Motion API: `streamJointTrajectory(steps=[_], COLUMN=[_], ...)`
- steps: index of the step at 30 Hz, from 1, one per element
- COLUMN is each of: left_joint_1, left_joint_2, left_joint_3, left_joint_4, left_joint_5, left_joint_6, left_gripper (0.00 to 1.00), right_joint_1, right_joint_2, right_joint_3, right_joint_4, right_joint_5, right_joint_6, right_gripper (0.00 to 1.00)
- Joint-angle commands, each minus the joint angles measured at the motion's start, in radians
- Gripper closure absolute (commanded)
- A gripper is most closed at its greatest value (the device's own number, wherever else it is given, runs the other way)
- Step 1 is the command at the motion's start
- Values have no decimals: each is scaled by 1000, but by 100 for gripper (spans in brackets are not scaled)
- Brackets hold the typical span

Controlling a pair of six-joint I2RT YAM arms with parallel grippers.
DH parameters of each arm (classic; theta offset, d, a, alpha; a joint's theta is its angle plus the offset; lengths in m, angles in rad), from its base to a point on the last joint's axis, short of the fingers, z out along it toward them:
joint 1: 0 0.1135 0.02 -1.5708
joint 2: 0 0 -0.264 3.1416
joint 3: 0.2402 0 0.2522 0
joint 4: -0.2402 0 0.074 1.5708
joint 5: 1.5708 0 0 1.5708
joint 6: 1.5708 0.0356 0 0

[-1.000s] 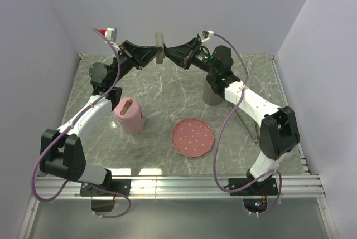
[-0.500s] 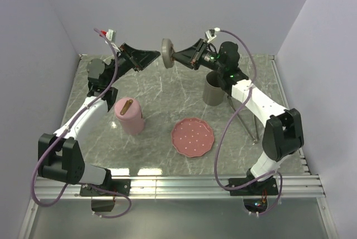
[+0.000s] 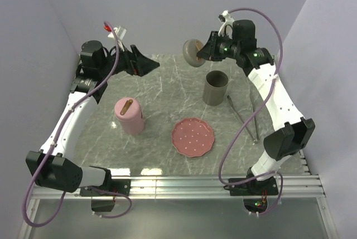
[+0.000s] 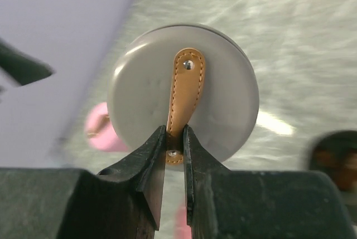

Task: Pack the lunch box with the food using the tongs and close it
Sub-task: Put the lid back on the lunch box

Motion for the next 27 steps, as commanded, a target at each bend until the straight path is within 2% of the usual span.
streamJointTrajectory(steps=[1, 6, 10, 14, 27], left_joint_1=[3, 3, 3, 1, 1], left_joint_2=[-50, -86, -99, -109, -115], left_joint_3=[27, 10, 2, -13, -27], left_joint_4=[-247, -314, -334, -333, -346], left_joint_5=[-5, -46, -69, -70, -77], left_joint_6=[203, 265, 288, 295, 305], left_gripper=[1, 1, 1, 1, 1], right_joint_1=[-28, -65, -99, -140, -140], right_joint_2=[91, 134, 171, 206, 303], right_joint_3=[172, 253, 295, 309, 316], right_joint_4=[-356, -468, -538, -573, -593], right_joint_5=[160, 238, 241, 217, 244], right_joint_6=[-293, -408, -478, -494, -520], right_gripper=[100, 100, 100, 100, 100])
